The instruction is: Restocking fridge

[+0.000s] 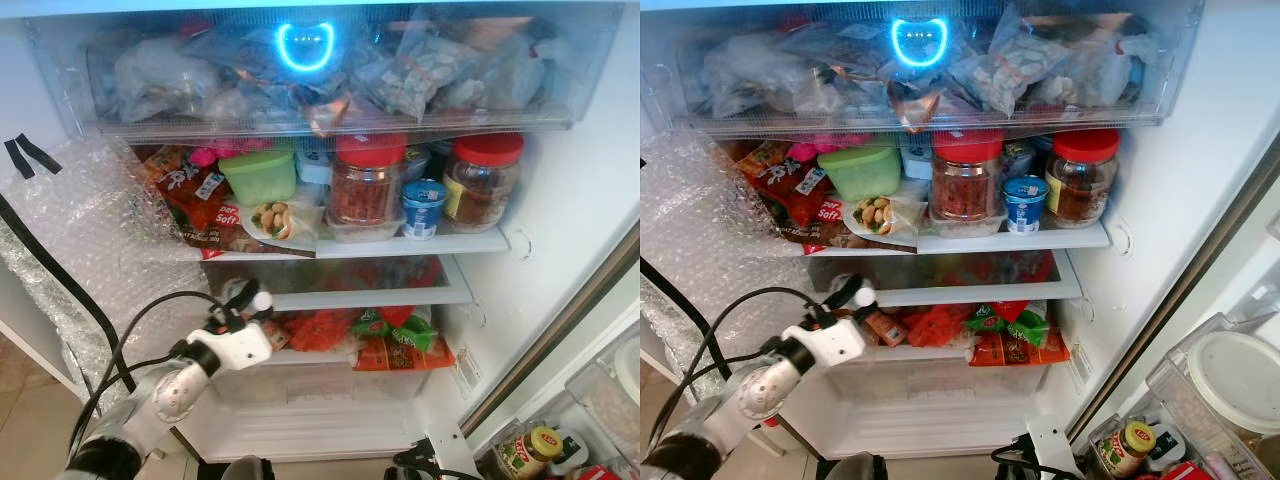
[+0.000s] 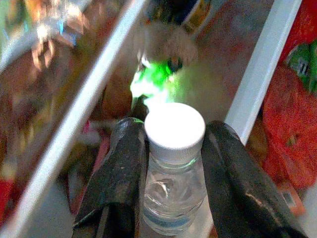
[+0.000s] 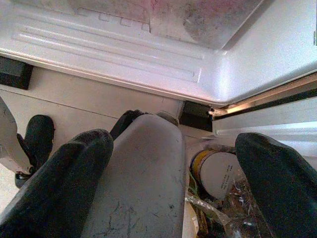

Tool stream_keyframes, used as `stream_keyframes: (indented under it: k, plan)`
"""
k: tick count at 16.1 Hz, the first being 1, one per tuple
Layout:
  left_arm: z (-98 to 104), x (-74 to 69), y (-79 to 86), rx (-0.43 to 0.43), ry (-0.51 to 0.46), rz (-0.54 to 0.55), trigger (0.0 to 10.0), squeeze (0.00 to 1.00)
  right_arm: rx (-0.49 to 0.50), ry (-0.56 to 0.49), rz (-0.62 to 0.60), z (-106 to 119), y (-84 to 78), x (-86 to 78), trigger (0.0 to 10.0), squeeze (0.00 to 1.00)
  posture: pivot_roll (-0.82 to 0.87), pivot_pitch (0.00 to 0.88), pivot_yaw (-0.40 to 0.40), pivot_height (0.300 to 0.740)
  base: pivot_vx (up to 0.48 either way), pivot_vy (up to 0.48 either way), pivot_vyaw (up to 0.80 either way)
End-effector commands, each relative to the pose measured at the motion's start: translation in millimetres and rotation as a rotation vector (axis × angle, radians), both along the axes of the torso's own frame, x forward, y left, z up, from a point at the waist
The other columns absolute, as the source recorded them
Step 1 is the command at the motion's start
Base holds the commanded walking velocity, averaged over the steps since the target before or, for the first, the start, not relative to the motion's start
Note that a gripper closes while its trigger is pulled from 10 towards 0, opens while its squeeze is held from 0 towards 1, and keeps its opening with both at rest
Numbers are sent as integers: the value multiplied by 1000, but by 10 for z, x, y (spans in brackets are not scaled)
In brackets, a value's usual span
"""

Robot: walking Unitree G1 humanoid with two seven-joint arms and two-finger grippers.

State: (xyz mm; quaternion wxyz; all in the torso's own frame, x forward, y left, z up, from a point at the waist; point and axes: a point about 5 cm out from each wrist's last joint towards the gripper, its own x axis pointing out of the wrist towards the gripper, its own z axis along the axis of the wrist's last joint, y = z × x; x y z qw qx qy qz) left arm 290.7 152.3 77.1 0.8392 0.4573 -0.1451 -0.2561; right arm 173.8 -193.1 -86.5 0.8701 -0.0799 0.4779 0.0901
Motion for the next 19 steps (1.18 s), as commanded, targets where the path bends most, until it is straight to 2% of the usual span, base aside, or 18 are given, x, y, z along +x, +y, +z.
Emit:
stream_keyframes:
  k: [1, 4, 7, 8, 10, 13, 14, 16, 18, 19]
  plan:
    - [49, 29, -5, 25, -42, -18, 10000, 0, -9, 6, -32, -12, -42, -37, 10000, 0, 13, 0, -4, 647, 0, 0, 0]
    - [76, 80, -32, 36, -115, -3, 10000, 0, 1, -6, -39, -6, -35, -26, 10000, 0, 13, 0, -4, 647, 0, 0, 0]
    - [15, 109, 37, -15, -81, 68, 10000, 0, 6, -14, -46, -1, -33, -16, 10000, 0, 8, 0, -2, 647, 0, 0, 0]
    - [12, 130, 81, -85, -60, 125, 10000, 0, 6, -16, -45, 1, -34, -12, 10000, 0, 9, 0, -3, 647, 0, 0, 0]
    - [12, 174, 236, -282, -20, 285, 10000, 0, 10, -22, -46, 6, -29, -2, 10000, 0, 8, 0, -6, 647, 0, 0, 0]
    - [-76, 152, 284, -343, 51, 330, 10000, 0, 9, -25, -46, 9, -31, 3, 10000, 0, 9, 0, -7, 647, 0, 0, 0]
    - [-124, 133, 304, -404, 96, 358, 10000, 0, 10, -26, -47, 9, -33, 1, 10000, 0, 5, 0, -3, 647, 0, 0, 0]
    - [-187, 113, 329, -464, 159, 388, 10000, 0, 10, -26, -48, 9, -36, 0, 10000, 0, 6, 0, -6, 647, 0, 0, 0]
    - [-321, 72, 402, -564, 286, 452, 10000, 0, 11, -26, -45, 9, -35, 0, 10000, 0, 11, 0, -8, 647, 0, 0, 0]
    - [-351, 67, 442, -601, 319, 479, 10000, 0, 11, -27, -45, 9, -35, 0, 10000, 0, 11, 0, -8, 647, 0, 0, 0]
